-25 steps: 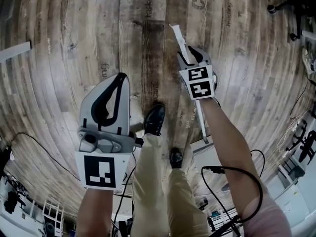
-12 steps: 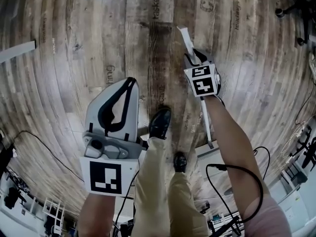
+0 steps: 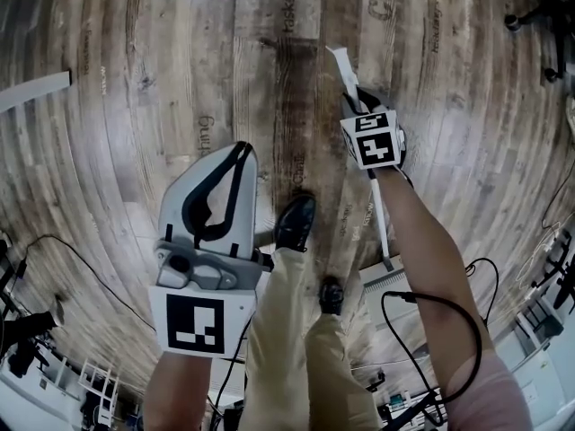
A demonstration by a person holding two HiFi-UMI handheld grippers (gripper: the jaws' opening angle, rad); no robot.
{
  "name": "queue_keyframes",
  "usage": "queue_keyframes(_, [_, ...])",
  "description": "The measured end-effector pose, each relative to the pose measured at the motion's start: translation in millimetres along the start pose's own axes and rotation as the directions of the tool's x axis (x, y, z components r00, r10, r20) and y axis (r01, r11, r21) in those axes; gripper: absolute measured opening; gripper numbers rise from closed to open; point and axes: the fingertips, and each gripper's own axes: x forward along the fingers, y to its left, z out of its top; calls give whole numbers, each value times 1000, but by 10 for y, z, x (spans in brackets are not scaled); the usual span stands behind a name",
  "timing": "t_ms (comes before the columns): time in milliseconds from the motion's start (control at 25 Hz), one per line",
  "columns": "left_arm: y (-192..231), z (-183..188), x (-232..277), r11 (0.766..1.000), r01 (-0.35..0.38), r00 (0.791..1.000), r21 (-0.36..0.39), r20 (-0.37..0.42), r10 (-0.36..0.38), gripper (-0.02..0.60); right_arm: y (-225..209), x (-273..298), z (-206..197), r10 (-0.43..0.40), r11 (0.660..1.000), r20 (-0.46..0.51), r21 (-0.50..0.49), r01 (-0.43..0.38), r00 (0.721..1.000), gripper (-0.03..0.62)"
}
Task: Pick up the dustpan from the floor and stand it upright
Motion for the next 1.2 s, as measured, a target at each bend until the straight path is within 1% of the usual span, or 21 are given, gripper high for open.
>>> queue_keyframes(120, [-88, 119, -66, 1000, 2, 1000, -8, 11, -2, 14, -19, -257, 81, -5, 1000, 27, -5, 5, 1000, 102])
queue_keyframes(240, [-196, 350, -174, 1000, 13, 1000, -8, 25, -12, 14, -35, -634, 167, -15, 1000, 47, -7, 15, 999, 103])
queue_keyframes(400, [-334, 770, -350, 1000, 30, 999, 5, 38, -30, 14, -92, -1273, 273, -37, 999, 82, 15, 36, 996, 103])
queue_keyframes(600, [-527, 1384, -564, 998, 53, 995, 27, 83, -55, 14, -266, -2136, 443, -73, 997, 147, 37, 68, 986, 103])
queue_keyframes(760, [-853, 1774, -781, 994, 96, 991, 60, 92, -101, 14, -457, -2870, 506, -103, 994, 199, 55, 94, 975, 104])
queue_keyframes(920, [-1186, 2073, -1011, 991, 109, 987, 73, 110, -116, 14, -599, -3525, 503, -141, 989, 252, 78, 125, 957, 104])
queue_keyframes(1200, [-1889, 2546, -1453, 985, 150, 975, 83, 154, -161, 14, -662, -4526, 269, -196, 979, 315, 122, 165, 929, 103])
